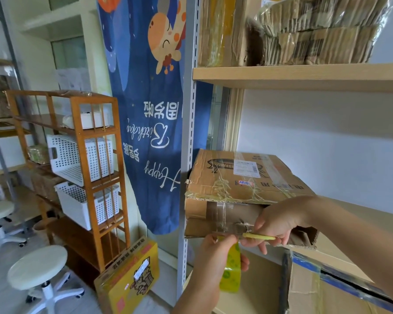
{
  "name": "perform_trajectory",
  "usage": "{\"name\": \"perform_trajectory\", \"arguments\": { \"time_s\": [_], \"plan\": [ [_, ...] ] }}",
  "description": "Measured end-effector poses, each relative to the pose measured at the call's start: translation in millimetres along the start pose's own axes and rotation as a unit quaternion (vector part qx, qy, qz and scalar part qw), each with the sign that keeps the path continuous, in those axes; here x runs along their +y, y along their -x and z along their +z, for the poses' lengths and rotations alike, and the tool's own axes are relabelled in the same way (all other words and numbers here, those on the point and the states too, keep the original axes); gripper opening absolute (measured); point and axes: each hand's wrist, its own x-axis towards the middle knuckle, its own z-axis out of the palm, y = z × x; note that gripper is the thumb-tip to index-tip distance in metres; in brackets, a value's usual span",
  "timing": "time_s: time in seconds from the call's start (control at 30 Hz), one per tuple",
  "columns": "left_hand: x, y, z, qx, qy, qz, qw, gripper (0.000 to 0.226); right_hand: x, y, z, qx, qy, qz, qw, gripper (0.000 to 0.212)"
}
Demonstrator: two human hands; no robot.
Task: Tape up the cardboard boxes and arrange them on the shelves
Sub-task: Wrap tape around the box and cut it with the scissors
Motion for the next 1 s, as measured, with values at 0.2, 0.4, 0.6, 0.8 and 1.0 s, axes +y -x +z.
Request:
{"name": "perform_trajectory", "arguments": {
  "time_s": [0.2, 0.4, 0.6, 0.8, 1.0],
  "plan": [
    [-3.3, 5.2, 0.4, -0.003, -0.013, -0.021, 1.000, 0.027, 7.0, 4.1, -1.2, -0.011, 0.026, -0.057, 0.998, 0.062],
    [0.9, 11.5, -2.4, -0.008, -0.009, -0.033, 0.999, 0.031, 13.5, 9.2, 1.8, 0.023, 0.030, -0.113, 0.993, 0.047],
    [4.9, 16.2, -5.6, -0.034, -0.026, -0.049, 0.998, 0.028, 14.7, 11.5, 5.3, 0.039, 0.048, -0.101, 0.993, 0.040],
    [-2.5, 31.4, -10.7, -0.104, -0.032, -0.107, 0.988, 0.007, 19.2, 5.2, 7.9, 0.049, 0.056, -0.068, 0.995, 0.042],
    [18.5, 44.2, -35.8, -0.028, -0.152, -0.044, 0.987, 0.017, 30.4, 12.1, 20.2, -0.003, 0.068, 0.007, 0.998, 0.040]
  ]
}}
